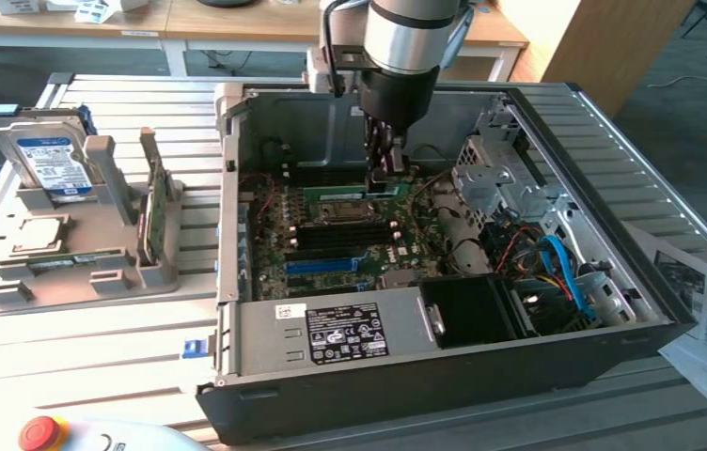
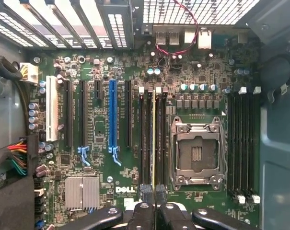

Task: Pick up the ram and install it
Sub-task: 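Insert the ram into the slot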

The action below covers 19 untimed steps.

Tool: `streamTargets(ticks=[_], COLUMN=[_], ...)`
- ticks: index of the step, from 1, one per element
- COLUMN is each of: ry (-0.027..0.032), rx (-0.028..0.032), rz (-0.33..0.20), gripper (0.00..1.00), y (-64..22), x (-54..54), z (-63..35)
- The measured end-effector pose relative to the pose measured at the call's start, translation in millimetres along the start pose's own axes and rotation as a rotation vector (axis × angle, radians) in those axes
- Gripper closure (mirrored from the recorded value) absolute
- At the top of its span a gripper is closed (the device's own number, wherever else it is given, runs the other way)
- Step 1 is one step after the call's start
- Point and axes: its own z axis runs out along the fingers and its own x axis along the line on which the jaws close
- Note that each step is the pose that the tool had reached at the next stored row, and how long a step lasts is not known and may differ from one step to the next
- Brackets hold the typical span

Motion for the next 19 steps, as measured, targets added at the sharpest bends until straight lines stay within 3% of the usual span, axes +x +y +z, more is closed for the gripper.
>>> streamTargets(ticks=[19], ry=[0.0], rx=[0.0], rz=[0.0], gripper=[0.88], y=[0.6], x=[0.4], z=[18.7])
